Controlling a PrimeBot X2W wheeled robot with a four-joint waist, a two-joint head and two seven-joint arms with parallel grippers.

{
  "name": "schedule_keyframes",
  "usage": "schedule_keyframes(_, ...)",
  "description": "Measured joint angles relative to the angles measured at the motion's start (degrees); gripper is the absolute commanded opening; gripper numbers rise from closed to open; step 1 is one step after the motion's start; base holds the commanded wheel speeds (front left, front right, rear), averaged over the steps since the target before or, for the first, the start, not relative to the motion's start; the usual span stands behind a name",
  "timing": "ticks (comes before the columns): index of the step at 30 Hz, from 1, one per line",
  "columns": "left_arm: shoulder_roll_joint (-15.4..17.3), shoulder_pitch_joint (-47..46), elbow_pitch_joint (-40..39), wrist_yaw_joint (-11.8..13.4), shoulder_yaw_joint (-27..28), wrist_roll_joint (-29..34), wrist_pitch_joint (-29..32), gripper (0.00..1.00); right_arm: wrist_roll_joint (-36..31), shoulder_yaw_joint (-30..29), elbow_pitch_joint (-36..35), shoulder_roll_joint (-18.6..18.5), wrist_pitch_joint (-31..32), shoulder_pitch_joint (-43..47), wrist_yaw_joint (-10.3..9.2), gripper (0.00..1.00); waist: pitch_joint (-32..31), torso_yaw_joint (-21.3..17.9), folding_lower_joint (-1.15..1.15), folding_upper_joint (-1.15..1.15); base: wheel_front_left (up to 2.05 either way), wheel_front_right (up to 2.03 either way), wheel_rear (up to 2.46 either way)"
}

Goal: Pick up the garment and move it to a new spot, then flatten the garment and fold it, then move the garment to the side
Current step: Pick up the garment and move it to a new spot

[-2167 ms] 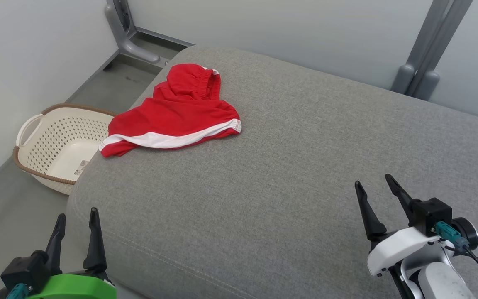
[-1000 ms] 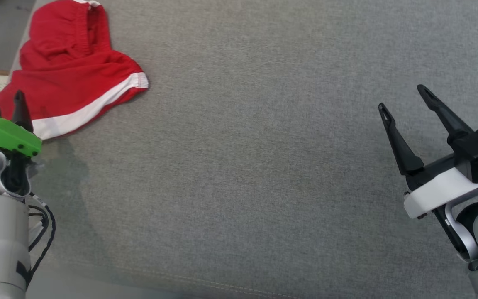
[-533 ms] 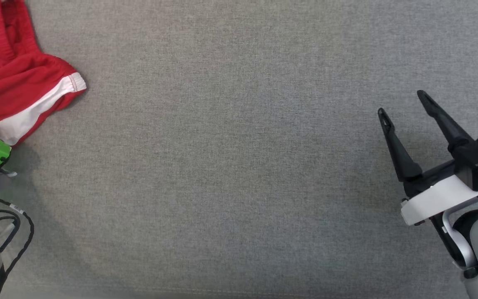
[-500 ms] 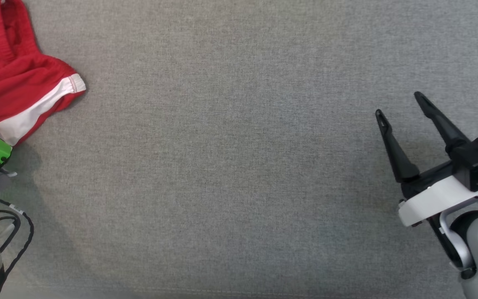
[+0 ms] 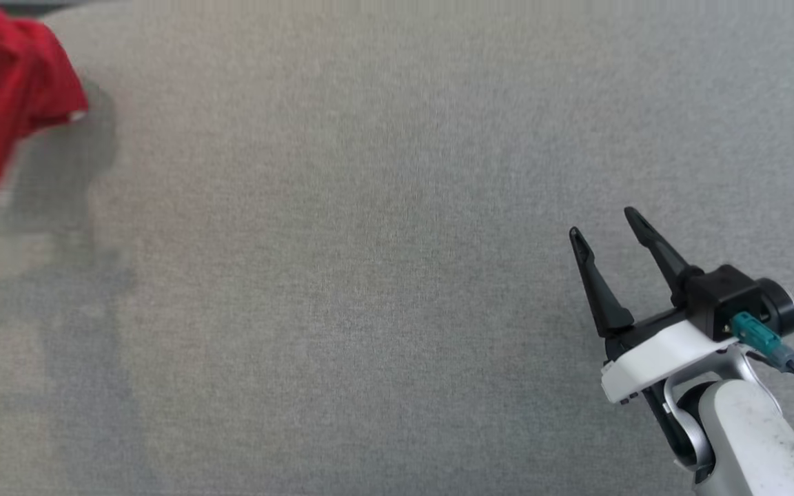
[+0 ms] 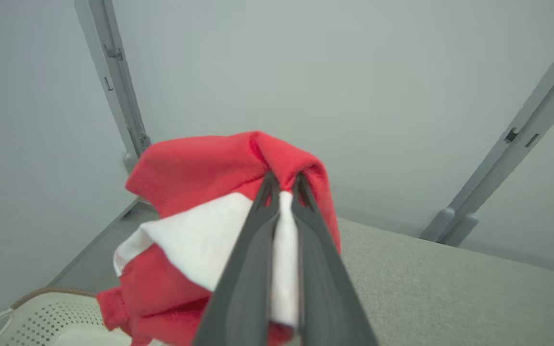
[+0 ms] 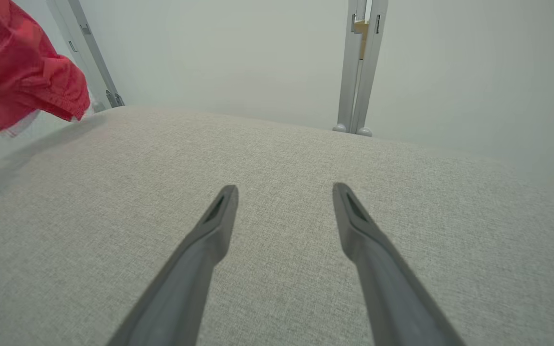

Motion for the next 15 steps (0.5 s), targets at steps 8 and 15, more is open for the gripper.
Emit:
schedule_keyframes(8, -1.58, 0.08, -19.39, -0.01, -5.82, -0.41, 5.87, 0.00, 0.08, 0.16, 3.27, 2.55, -2.26, 1.09, 0.01, 1.00, -7.32, -2.32, -0.01, 0.00, 0.00, 0.00, 0.00)
schedule_keyframes(15, -5.34, 3.61, -30.56, 0.01, -9.21, -1.75, 8.01, 0.00, 0.24, 0.87, 4.72, 3.28, -3.34, 0.67, 0.00, 1.00, -9.78, -8.21, -0.01, 0.00, 0.00, 0.00, 0.00)
